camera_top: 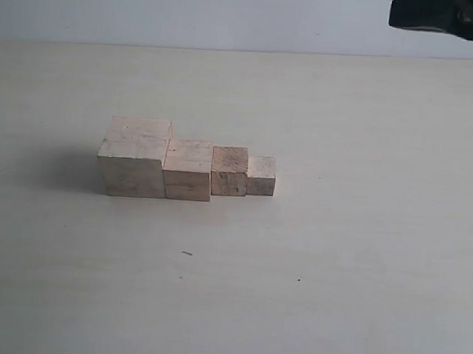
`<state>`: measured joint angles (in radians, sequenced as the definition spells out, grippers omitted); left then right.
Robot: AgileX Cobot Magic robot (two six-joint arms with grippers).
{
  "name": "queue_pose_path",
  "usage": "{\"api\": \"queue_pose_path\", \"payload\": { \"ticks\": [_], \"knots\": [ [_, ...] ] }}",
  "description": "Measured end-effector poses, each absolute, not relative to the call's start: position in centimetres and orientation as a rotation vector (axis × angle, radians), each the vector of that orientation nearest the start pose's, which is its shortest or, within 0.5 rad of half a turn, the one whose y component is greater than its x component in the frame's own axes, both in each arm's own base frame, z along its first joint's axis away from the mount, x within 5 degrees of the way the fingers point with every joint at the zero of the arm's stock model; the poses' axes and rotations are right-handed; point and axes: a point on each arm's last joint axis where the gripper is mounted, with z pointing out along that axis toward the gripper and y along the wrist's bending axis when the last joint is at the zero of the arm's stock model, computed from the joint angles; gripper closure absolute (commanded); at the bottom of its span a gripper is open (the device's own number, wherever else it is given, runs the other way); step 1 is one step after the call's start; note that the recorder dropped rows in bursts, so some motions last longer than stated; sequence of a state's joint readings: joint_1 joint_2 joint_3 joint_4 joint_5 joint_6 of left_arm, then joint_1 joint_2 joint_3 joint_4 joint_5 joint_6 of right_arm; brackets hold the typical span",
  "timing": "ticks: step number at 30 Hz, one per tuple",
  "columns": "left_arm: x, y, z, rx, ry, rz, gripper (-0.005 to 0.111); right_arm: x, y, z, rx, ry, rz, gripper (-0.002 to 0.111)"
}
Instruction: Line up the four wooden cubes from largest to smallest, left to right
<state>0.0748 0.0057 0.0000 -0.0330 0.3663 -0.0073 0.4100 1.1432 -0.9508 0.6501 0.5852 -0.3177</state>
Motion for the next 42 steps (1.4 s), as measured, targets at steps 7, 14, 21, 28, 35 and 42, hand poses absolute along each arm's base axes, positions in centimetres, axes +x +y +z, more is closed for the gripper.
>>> {"api": "queue_pose_path", "payload": {
  "ticks": [7, 14, 21, 28, 35, 42],
  "knots": [
    [5.3, 0.3, 18.0, -0.097, 1.853, 0.015, 0.107, 19.8, 11.4, 35.9, -0.438, 2.086, 0.635, 0.108],
    [5.3, 0.3, 18.0, -0.097, 1.853, 0.015, 0.107, 17.3, 8.6, 38.6, -0.439, 1.9, 0.47, 0.108],
    [5.3, 0.3, 18.0, -0.097, 1.853, 0.015, 0.107, 13.2, 3.7, 36.6, -0.235, 1.805, 0.282, 0.108],
    [5.3, 0.3, 18.0, -0.097, 1.853, 0.015, 0.107, 8.5, 1.3, 31.3, -0.117, 1.757, 0.118, 0.108],
    [5.3, 0.3, 18.0, -0.097, 1.853, 0.015, 0.107, 7.9, 0.9, 26.5, -0.063, 1.791, 0.097, 0.108],
    [5.3, 0.3, 18.0, -0.097, 1.853, 0.015, 0.107, 7.2, 0.6, 22.1, 0.04, 1.793, 0.134, 0.108]
  ]
}}
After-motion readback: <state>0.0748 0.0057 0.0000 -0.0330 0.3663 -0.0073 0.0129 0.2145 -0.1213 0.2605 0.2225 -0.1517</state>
